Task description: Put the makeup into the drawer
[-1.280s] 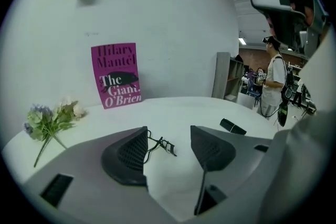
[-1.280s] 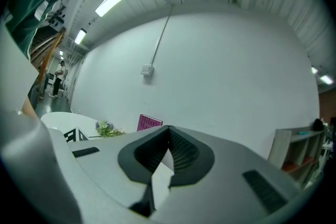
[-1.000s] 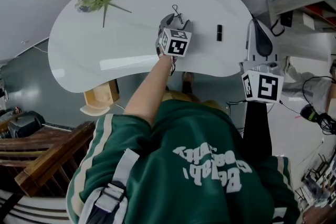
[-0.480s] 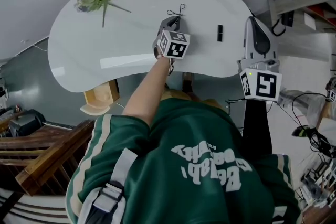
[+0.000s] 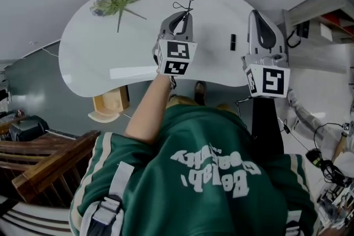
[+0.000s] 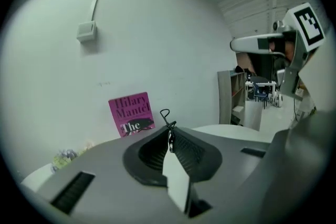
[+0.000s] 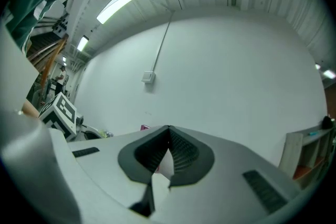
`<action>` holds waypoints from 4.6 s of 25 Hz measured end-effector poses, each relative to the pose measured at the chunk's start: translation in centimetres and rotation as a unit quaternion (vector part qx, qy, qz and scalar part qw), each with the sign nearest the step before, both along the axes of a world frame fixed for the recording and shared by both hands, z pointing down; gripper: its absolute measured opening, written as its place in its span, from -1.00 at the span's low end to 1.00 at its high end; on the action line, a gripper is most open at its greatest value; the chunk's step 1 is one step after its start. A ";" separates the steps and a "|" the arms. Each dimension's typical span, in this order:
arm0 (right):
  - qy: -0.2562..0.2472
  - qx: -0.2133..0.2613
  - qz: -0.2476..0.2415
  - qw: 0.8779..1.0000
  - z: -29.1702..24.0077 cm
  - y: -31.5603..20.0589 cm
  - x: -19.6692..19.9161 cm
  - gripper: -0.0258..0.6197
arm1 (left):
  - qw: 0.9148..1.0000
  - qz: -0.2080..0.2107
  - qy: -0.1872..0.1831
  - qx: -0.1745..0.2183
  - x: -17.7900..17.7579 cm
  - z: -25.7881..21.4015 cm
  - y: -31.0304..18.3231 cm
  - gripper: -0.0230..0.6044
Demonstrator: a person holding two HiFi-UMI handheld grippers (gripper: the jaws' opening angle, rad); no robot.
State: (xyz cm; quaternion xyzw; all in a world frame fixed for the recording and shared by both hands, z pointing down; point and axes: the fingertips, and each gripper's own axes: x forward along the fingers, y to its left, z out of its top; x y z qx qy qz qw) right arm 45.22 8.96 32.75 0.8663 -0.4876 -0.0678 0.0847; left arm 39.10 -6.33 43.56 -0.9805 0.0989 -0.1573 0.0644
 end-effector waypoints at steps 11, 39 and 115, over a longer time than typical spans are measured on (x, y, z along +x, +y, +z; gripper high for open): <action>0.016 0.020 -0.048 0.999 -2.3 -3.7 -3.3 -0.89 | 0.993 -0.027 0.108 0.044 -5.1 -11.6 -1.5 -0.80; -0.001 0.030 -0.391 0.920 -3.0 -27.6 -37.1 -0.89 | 0.928 -0.356 0.081 0.077 -45.3 -12.6 -16.7 -0.80; 0.006 -0.016 -0.442 0.897 -0.3 -29.2 -46.3 -0.89 | 0.901 -0.418 -0.078 -0.085 -57.5 9.2 -18.1 0.02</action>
